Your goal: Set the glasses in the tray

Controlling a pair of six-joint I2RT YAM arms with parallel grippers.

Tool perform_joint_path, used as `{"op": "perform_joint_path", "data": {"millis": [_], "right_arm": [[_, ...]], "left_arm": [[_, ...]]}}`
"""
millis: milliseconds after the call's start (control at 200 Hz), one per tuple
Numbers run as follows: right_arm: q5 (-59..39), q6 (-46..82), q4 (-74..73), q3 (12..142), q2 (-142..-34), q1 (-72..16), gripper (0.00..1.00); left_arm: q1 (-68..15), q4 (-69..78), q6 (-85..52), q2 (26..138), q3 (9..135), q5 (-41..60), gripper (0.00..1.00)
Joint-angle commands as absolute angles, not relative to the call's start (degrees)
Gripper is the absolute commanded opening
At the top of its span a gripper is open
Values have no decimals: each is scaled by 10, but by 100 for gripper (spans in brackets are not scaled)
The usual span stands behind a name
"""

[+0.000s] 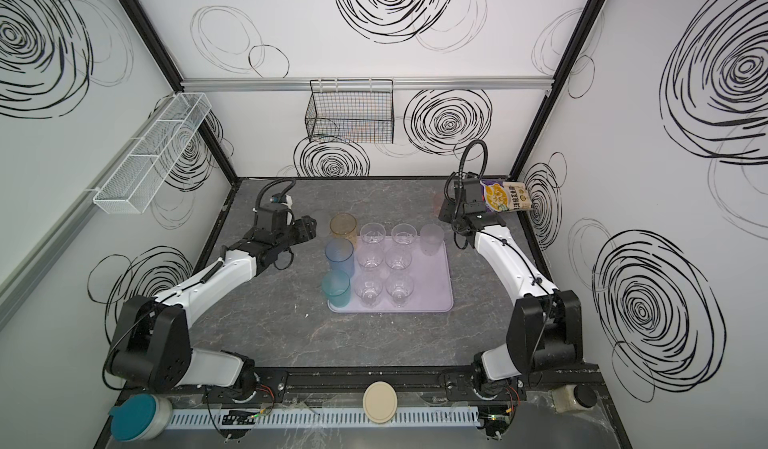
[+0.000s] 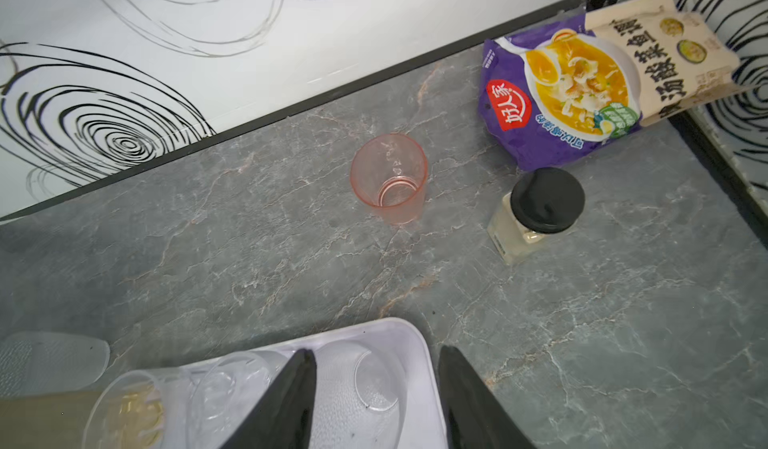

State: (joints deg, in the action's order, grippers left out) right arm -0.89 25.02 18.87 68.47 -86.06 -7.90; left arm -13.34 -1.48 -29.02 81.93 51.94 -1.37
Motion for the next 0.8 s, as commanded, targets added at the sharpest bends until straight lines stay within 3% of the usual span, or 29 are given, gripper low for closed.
{"op": "perform_joint_path", "data": {"millis": [0, 570, 795], "right_arm": [[-23, 265, 185, 713, -884, -69, 54], [-49, 279, 158, 613, -813, -73, 55], [-52, 281, 152, 590, -802, -74, 55]], "left_arm": [[-116, -6, -293, 844, 544, -28, 71], [-118, -20, -279, 1023, 653, -30, 66], [-122, -21, -273, 1064, 669, -40, 53]]}}
